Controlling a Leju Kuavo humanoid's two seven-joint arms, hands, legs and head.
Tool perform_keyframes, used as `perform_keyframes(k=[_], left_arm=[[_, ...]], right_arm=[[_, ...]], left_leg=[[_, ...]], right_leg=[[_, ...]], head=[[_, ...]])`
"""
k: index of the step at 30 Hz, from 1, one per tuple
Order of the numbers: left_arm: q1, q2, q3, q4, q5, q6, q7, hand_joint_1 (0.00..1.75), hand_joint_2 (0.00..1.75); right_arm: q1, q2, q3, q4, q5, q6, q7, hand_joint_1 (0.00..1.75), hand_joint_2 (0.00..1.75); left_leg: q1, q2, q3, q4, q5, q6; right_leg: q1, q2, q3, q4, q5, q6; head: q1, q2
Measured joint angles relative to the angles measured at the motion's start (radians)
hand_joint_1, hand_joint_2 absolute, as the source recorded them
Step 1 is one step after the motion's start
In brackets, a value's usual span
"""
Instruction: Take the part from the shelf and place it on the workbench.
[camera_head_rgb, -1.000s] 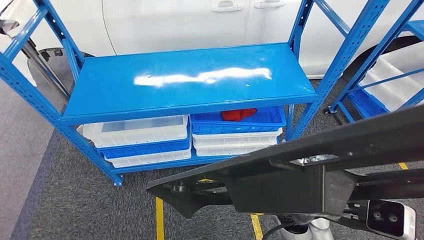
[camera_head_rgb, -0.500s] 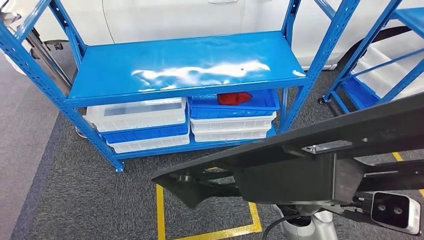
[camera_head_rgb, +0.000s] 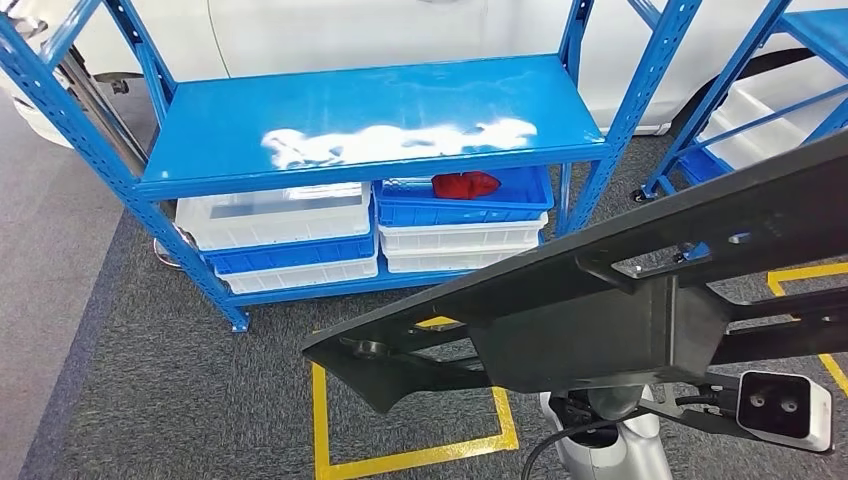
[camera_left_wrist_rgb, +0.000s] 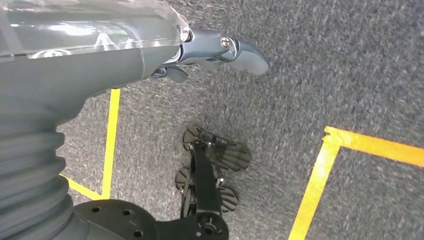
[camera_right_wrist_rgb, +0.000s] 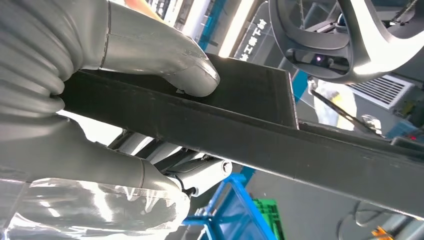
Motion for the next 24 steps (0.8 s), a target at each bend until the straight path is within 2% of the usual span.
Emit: perform_keyframes(k=[1,3,5,6,7,8,9,11,12,13,16,17,19,21,22,23,24], left_arm=[[-0.001,0.0,0.0,0.0,0.0,0.0,0.0,0.0,1.75],[-0.001,-0.002,0.0,0.0,0.0,0.0,0.0,0.0,1.75],[-0.001,-0.002,0.001,0.0,0.0,0.0,0.0,0.0,1.75],[0.0,-0.003,0.001,0.0,0.0,0.0,0.0,0.0,1.75],[0.0,-0.003,0.001,0.0,0.0,0.0,0.001,0.0,1.75],[0.001,-0.004,0.001,0.0,0.0,0.0,0.001,0.0,1.75],[0.001,-0.005,0.001,0.0,0.0,-0.001,0.001,0.0,1.75],[0.0,-0.007,0.001,0.0,0.0,-0.002,0.001,0.0,1.75],[0.0,-0.008,0.001,0.0,0.0,-0.003,0.001,0.0,1.75],[0.0,-0.008,0.002,0.0,0.0,-0.003,0.001,0.0,1.75],[0.0,-0.011,0.005,0.0,0.002,-0.002,0.0,0.0,1.75],[0.0,-0.013,0.006,0.0,0.004,0.0,0.0,0.0,1.75],[0.0,-0.014,0.01,0.0,0.008,0.003,0.0,0.0,1.75],[0.003,-0.015,0.016,0.0,0.01,0.005,-0.001,0.0,1.75],[0.005,-0.015,0.019,0.0,0.011,0.006,-0.002,0.0,1.75],[0.007,-0.015,0.021,0.0,0.012,0.008,-0.003,0.0,1.75],[0.008,-0.015,0.023,0.0,0.012,0.011,-0.004,0.0,1.75]], right_arm=[[-0.001,0.0,0.0,0.0,0.0,0.0,0.0,1.75,1.75],[-0.003,-0.001,0.0,0.001,0.0,-0.001,0.0,1.75,1.75],[-0.004,-0.001,0.0,0.002,-0.001,-0.003,0.0,1.75,1.75],[-0.003,-0.002,0.0,0.003,-0.002,-0.003,0.0,1.75,1.75],[-0.003,-0.003,0.0,0.004,-0.003,-0.003,0.0,1.75,1.75],[-0.003,-0.003,0.0,0.005,-0.004,-0.002,0.0,1.75,1.75],[-0.003,-0.004,0.0,0.006,-0.004,0.001,0.0,1.75,1.75],[-0.005,-0.004,-0.001,0.007,-0.004,0.01,0.0,1.75,1.75],[-0.006,-0.004,-0.002,0.007,-0.003,0.013,0.0,1.75,1.75],[-0.007,-0.004,-0.004,0.008,-0.004,0.016,0.0,1.75,1.75],[-0.007,-0.005,-0.017,0.009,-0.007,0.028,-0.001,1.75,1.75],[-0.007,-0.005,-0.023,0.009,-0.008,0.036,-0.001,1.75,1.75],[-0.006,-0.004,-0.036,0.009,-0.007,0.056,-0.001,1.75,1.75],[-0.005,-0.002,-0.054,0.009,0.002,0.076,-0.001,1.75,1.75],[-0.004,0.0,-0.064,0.009,0.009,0.083,-0.001,1.75,1.75],[-0.004,0.002,-0.075,0.008,0.017,0.087,-0.001,1.75,1.75],[-0.003,0.004,-0.085,0.006,0.026,0.088,-0.001,1.75,1.75]], left_leg=[[0.002,0.001,0.0,-0.006,0.003,0.006],[0.008,0.002,-0.002,-0.015,0.012,0.017],[0.007,0.002,-0.009,-0.015,0.017,0.023],[0.007,0.002,-0.012,-0.013,0.017,0.023],[0.006,0.002,-0.015,-0.011,0.018,0.024],[0.006,0.002,-0.016,-0.008,0.017,0.023],[0.006,0.001,-0.017,-0.004,0.016,0.021],[0.005,-0.001,-0.019,0.003,0.012,0.015],[0.004,-0.001,-0.022,0.007,0.011,0.011],[0.002,-0.001,-0.025,0.009,0.011,0.006],[0.003,0.003,-0.029,0.01,0.01,-0.011],[0.004,0.004,-0.034,0.022,-0.001,-0.016],[0.006,0.003,-0.07,0.107,-0.054,-0.024],[0.006,0.003,-0.13,0.242,-0.115,-0.028],[0.007,0.003,-0.149,0.285,-0.125,-0.03],[0.007,0.002,-0.153,0.294,-0.117,-0.03],[0.007,0.0,-0.137,0.26,-0.09,-0.028]], right_leg=[[0.0,0.001,-0.002,0.002,-0.001,0.005],[-0.001,0.003,-0.027,0.054,-0.038,0.016],[-0.006,0.006,-0.088,0.184,-0.108,0.024],[-0.008,0.006,-0.117,0.247,-0.131,0.027],[-0.01,0.006,-0.134,0.284,-0.136,0.029],[-0.012,0.006,-0.132,0.281,-0.122,0.03],[-0.014,0.006,-0.108,0.233,-0.089,0.029],[-0.014,0.006,-0.039,0.092,-0.027,0.024],[-0.012,0.007,-0.017,0.041,-0.011,0.02],[-0.01,0.008,-0.008,0.018,-0.008,0.016],[-0.008,0.013,-0.013,0.009,-0.004,-0.001],[-0.01,0.015,-0.012,0.005,0.0,-0.008],[-0.013,0.019,-0.011,0.0,0.006,-0.017],[-0.012,0.028,-0.014,0.0,0.007,-0.021],[-0.011,0.034,-0.015,0.001,0.008,-0.021],[-0.011,0.042,-0.016,0.003,0.008,-0.021],[-0.01,0.05,-0.015,0.005,0.007,-0.021]], head=[[0.0,0.0],[0.0,0.0],[0.0,0.0],[0.0,0.0],[0.0,0.0],[0.0,0.0],[0.0,0.0],[0.0,0.0],[0.0,0.0],[0.0,0.0],[0.0,0.0],[0.0,0.0],[0.0,0.0],[0.0,0.0],[0.0,0.0],[0.0,0.0],[0.0,0.0]])
